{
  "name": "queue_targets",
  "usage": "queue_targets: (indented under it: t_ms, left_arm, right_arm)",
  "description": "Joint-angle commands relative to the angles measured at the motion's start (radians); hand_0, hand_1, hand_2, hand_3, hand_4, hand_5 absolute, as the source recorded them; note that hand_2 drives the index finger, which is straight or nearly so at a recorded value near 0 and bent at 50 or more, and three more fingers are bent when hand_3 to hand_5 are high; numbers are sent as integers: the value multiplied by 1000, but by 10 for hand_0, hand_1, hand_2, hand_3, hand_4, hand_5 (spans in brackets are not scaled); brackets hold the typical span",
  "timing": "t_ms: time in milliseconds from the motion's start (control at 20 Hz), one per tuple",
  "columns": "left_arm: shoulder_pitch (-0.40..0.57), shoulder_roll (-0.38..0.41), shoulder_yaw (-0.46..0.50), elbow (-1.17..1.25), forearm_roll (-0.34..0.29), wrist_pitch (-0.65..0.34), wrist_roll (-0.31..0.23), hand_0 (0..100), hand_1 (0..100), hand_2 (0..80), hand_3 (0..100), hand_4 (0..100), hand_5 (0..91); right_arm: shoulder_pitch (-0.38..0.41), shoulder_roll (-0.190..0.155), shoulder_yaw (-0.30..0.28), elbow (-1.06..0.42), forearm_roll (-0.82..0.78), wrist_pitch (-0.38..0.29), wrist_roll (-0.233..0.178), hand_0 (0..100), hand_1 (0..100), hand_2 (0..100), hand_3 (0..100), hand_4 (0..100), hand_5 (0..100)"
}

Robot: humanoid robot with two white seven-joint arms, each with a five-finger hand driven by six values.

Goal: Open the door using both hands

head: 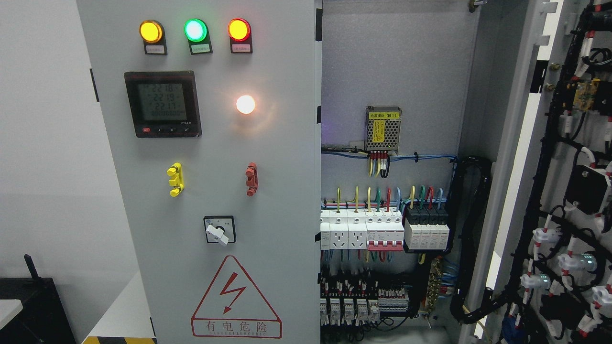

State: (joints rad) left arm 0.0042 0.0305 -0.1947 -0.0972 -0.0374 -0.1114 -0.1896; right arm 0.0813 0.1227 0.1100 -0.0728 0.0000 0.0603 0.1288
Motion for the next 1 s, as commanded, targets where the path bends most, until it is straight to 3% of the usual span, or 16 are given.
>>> queue_targets:
  t_ms: [0, 200, 401, 551, 651, 801, 952]
  left_arm:
    - [31, -75, 141, 166, -73, -2, 12, 0, 0, 0, 0, 0, 0]
    - [33, -73, 190, 166, -76, -4, 38, 0, 0, 0, 0, 0, 0]
    - [33, -73, 253, 163, -79, -5, 42, 0, 0, 0, 0, 0, 0]
    - [33, -73, 284, 159, -79, -8, 39, 0, 0, 0, 0, 0, 0]
    - [33, -73, 287, 156, -79, -8, 39, 0, 0, 0, 0, 0, 0]
    - [31, -73, 296, 151, -78, -10, 41, 0, 0, 0, 0, 0, 0]
    - [31, -73, 340, 146, -76, -10, 41, 0, 0, 0, 0, 0, 0]
  right_arm:
    - [0, 0, 0, -1, -11, 0, 0, 381, 0, 0, 0, 0, 0]
    - [-3, -2, -3, -11, -12, 1, 0, 381, 0, 0, 0, 0, 0]
    - [2, -3, -3, -116, -9, 0, 0, 380, 0, 0, 0, 0, 0]
    - [6, -24, -12, -165, -12, -2, 0, 380, 0, 0, 0, 0, 0]
    - [38, -54, -48, -261, -15, -5, 0, 380, 0, 0, 0, 0, 0]
    - [122, -80, -188, -439, -17, -5, -1, 380, 0, 0, 0, 0, 0]
    - [185, -84, -204, -579, -17, -5, -1, 381, 0, 0, 0, 0, 0]
